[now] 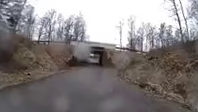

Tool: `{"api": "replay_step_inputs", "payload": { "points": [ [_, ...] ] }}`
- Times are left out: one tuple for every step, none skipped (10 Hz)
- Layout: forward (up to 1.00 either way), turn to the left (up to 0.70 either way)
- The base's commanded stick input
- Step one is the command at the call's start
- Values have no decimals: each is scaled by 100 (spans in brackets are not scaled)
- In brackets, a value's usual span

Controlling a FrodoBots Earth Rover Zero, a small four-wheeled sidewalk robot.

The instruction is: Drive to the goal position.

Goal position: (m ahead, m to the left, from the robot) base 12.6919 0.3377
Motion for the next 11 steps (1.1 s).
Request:
{"api": "replay_step_inputs", "payload": {
  "points": [
    [100,36],
    [100,40],
    [100,40],
    [100,40],
    [100,37],
    [100,0],
    [100,0],
    [100,0],
    [100,0],
    [100,0],
    [100,0]
  ]
}}
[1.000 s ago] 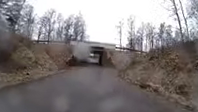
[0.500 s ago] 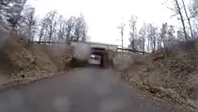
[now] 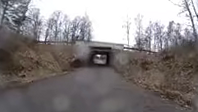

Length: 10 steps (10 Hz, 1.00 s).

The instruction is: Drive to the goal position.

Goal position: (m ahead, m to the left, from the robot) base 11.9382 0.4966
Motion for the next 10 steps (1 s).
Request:
{"api": "replay_step_inputs", "payload": {
  "points": [
    [100,0],
    [100,0],
    [100,0],
    [100,0],
    [100,0],
    [100,0],
    [100,0],
    [100,0],
    [100,0],
    [100,0]
  ]
}}
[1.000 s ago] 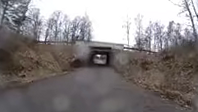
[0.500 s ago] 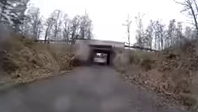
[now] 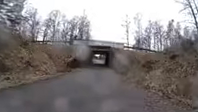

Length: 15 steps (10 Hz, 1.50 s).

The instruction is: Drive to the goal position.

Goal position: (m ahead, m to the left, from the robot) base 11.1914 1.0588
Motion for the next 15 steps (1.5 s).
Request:
{"api": "replay_step_inputs", "payload": {
  "points": [
    [100,4],
    [100,11],
    [100,19],
    [100,26],
    [100,34],
    [100,38],
    [100,25],
    [100,13],
    [100,0],
    [100,0],
    [100,0],
    [100,0],
    [100,0],
    [100,0],
    [100,0]
  ]
}}
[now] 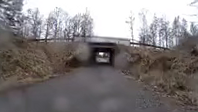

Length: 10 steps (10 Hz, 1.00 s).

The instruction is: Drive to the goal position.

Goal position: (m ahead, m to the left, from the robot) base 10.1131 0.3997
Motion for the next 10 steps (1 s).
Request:
{"api": "replay_step_inputs", "payload": {
  "points": [
    [100,0],
    [100,0],
    [100,0],
    [100,0],
    [100,0],
    [100,0],
    [100,0],
    [100,0],
    [100,0],
    [100,0]
  ]
}}
